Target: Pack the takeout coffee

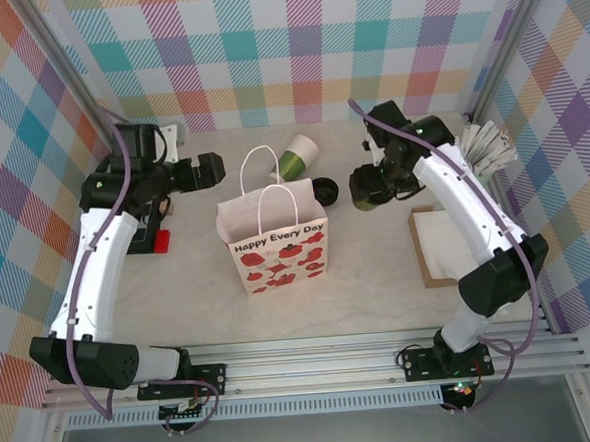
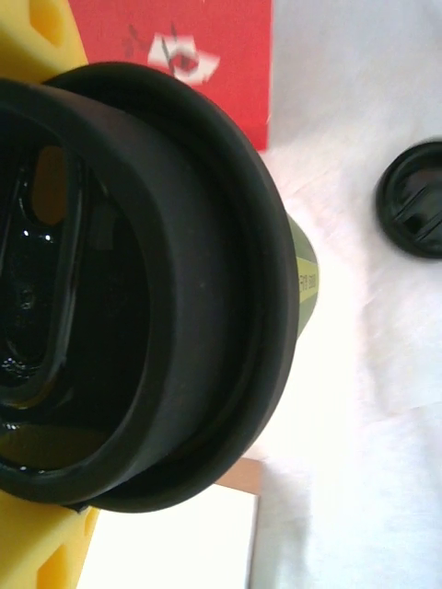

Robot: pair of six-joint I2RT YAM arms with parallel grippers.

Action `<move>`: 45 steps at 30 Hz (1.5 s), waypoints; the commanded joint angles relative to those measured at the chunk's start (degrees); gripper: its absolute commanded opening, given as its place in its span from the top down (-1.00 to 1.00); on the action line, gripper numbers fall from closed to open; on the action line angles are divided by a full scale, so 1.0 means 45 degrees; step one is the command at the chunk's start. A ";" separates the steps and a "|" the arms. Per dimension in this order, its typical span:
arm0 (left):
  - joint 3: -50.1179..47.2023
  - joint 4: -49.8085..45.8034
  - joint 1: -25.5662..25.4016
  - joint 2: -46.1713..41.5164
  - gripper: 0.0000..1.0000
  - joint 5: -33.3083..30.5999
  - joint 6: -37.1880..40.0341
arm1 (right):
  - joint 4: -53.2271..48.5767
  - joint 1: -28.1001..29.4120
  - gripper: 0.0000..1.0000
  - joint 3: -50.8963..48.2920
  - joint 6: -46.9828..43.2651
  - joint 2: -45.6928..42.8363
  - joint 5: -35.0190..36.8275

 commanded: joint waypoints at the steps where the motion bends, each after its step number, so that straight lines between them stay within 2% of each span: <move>1: 0.0042 -0.3522 -0.0479 -0.0681 -0.90 0.0696 -0.0517 | -0.1026 0.0158 -0.25 0.1618 -0.0718 0.0294 0.0069; 4: -0.0845 -0.3844 -0.1698 -0.1588 -0.90 -0.0145 -0.1394 | -0.1489 0.0270 -0.25 0.3431 -0.1123 0.0828 0.0135; 7: -0.1845 -0.3266 -0.1999 -0.2640 -0.92 -0.1444 -0.2475 | -0.2358 0.0501 -0.24 0.5956 -0.1742 0.1578 -0.0445; 10: -0.2897 -0.2325 -0.2048 -0.2951 -0.86 -0.0987 -0.2942 | -0.3464 0.1335 -0.24 0.8714 -0.2376 0.2606 -0.0710; 12: -0.3119 -0.2099 -0.2092 -0.2656 -0.79 -0.0534 -0.2963 | -0.3378 0.1836 -0.25 0.9298 -0.2392 0.2765 -0.1131; 13: -0.3104 -0.2034 -0.2116 -0.2463 -0.69 -0.0448 -0.2947 | -0.3237 0.2109 -0.24 0.9480 -0.2411 0.2806 -0.1226; 19: -0.3099 -0.1492 -0.2156 -0.1995 -0.27 -0.0760 -0.2790 | -0.2941 0.3469 -0.26 0.9878 -0.3229 0.2904 -0.2136; 23: -0.3335 -0.1157 -0.2170 -0.1874 -0.05 -0.0695 -0.2916 | -0.3029 0.3822 -0.25 0.9725 -0.3349 0.2861 -0.2573; 26: -0.3351 -0.0752 -0.2226 -0.1746 0.21 -0.0292 -0.3087 | -0.3189 0.4078 -0.24 0.9172 -0.3332 0.2916 -0.2486; 31: -0.3356 -0.0466 -0.2407 -0.1656 0.57 0.0017 -0.3088 | -0.3662 0.4314 -0.25 0.9877 -0.1831 0.3992 -0.1801; 36: -0.3467 -0.0209 -0.2605 -0.1641 0.75 0.0173 -0.2997 | -0.3572 0.4750 -0.22 1.0284 -0.0260 0.4914 -0.2675; 40: -0.3203 -0.0537 -0.2605 -0.1374 1.00 0.0107 -0.2161 | -0.3723 0.5410 -0.22 1.0188 -0.1383 0.5391 -0.3052; 45: -0.2000 -0.1746 -0.2532 -0.0397 1.00 -0.0370 -0.0687 | -0.3737 0.5788 -0.20 0.9226 -0.2753 0.5253 -0.3642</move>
